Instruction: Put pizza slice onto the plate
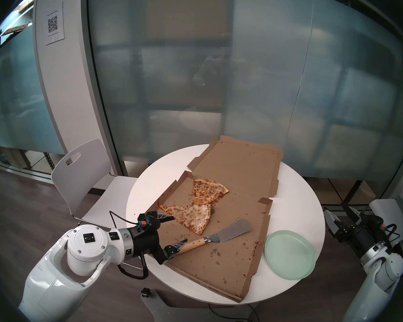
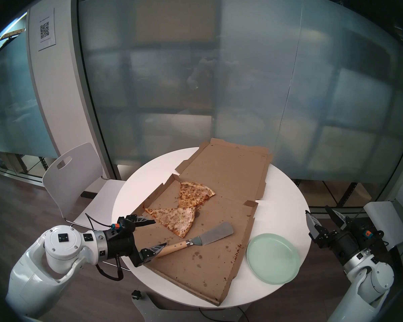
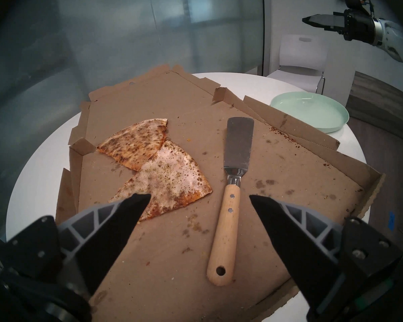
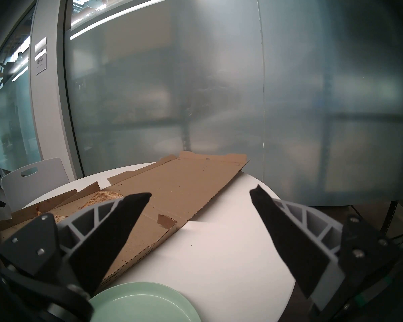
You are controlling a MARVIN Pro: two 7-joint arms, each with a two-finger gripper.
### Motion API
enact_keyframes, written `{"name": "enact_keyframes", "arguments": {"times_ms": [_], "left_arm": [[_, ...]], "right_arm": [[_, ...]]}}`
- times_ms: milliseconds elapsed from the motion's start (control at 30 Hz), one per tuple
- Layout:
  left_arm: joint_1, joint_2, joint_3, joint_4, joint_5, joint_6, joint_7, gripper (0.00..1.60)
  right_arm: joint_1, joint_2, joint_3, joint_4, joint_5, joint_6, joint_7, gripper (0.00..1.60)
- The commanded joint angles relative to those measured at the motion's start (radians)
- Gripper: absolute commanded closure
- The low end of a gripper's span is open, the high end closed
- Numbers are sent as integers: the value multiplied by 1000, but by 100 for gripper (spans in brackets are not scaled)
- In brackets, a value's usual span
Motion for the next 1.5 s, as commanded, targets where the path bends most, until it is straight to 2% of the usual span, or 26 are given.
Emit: {"name": "enact_keyframes", "arguments": {"times_ms": [0, 267, 800, 1100, 1467], "left_arm": [[-23, 14, 12, 10, -8, -10, -33, 0], [-117, 34, 76, 74, -6, 20, -98, 0], [-265, 49, 138, 193, -17, 75, -205, 0], [-325, 44, 190, 234, 8, 95, -218, 0], [-366, 6, 255, 275, 52, 108, -209, 0]], "right_arm": [[2, -1, 2, -16, 6, 0, 2, 0], [2, -1, 2, -16, 6, 0, 2, 0], [3, -1, 1, -15, 6, 0, 2, 0], [3, -1, 2, -15, 6, 0, 2, 0], [3, -1, 2, -16, 6, 0, 2, 0]]}}
